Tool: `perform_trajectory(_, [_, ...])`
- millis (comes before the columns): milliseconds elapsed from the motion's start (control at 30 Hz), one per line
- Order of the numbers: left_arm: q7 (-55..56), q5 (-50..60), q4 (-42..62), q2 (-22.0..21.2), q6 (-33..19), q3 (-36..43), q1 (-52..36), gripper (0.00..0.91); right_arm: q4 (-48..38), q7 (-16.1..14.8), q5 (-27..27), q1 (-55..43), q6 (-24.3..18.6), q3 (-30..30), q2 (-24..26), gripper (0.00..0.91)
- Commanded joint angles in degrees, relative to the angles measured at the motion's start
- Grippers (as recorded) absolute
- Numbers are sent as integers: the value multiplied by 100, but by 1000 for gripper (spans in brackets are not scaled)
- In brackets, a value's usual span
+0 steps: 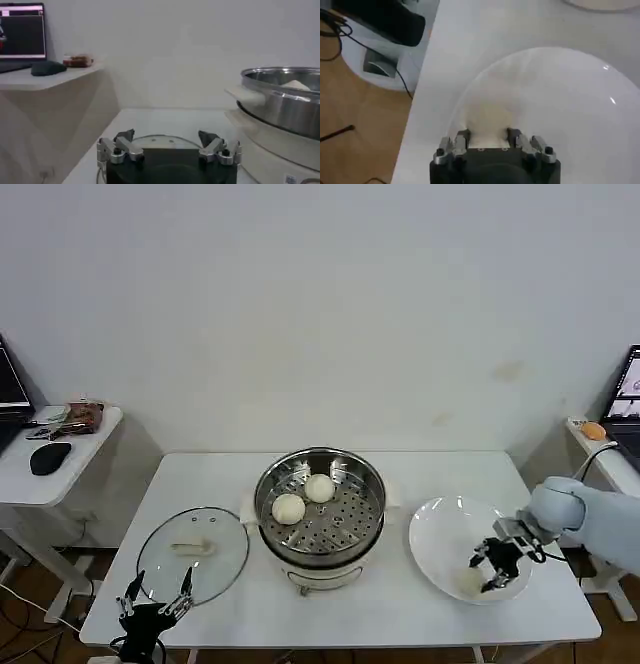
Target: Take steamed baozi put them in steamer then cover it.
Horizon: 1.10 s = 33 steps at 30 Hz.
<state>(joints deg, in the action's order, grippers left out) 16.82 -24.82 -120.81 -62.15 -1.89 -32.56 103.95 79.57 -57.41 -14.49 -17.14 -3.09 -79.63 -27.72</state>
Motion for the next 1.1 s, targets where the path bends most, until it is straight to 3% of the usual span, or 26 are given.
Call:
perform_trajectory(33, [-5,-18,-23,37,-12,-1,21,907,310,-22,-202,-1322,-134,-828,51,544])
perform_trajectory(567, [-19,-24,52,109,-20,102,38,907,60,44,-361,-2833,-985,-1234,-979,554])
perform_trajectory(867, [-20,-7,43,105,-32,126,33,907,-229,98,-368,-2890,-1529,-863,-1935,554])
perform_trajectory(1100, [-20,-4,38,88,-43,106,26,907,-405,226,-118,-2628,-1867,-345,-2353,554])
